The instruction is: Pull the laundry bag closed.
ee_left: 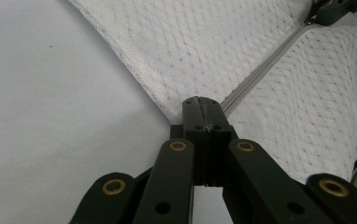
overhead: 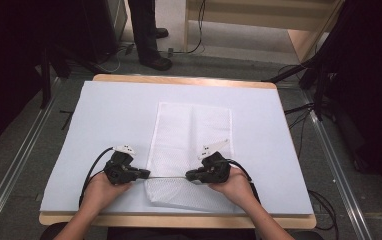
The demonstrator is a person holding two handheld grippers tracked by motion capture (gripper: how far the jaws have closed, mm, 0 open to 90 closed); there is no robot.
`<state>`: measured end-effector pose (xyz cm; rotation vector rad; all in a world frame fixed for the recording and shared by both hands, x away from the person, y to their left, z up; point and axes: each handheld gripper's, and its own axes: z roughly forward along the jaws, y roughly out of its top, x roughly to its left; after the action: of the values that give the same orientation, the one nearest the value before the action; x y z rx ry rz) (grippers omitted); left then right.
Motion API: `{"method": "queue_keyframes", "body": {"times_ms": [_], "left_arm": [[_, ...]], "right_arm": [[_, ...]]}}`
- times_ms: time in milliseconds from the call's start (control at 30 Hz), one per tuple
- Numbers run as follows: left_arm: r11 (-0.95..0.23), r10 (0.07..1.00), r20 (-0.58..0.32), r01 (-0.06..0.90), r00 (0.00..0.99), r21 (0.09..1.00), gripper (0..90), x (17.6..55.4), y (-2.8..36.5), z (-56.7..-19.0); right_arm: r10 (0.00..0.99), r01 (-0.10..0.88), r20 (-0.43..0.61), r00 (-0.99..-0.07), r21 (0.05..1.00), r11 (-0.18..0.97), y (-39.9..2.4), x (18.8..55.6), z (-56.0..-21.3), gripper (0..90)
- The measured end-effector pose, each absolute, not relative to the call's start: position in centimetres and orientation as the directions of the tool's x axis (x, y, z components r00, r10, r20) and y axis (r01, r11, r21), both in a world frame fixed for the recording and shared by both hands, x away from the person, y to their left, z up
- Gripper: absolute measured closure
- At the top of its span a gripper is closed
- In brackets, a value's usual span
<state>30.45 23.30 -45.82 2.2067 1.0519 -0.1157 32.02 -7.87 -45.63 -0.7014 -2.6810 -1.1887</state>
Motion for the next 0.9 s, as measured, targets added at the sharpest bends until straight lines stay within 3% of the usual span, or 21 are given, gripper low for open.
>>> {"method": "queue_keyframes", "body": {"times_ms": [900], "left_arm": [[-0.441,0.654,-0.351,0.714,0.670,0.544,90.0,30.4,23.3,-45.8]], "right_arm": [[0.380,0.472,0.292,-0.878,0.664,0.580,-9.8,32.1,-45.4,89.1]]}}
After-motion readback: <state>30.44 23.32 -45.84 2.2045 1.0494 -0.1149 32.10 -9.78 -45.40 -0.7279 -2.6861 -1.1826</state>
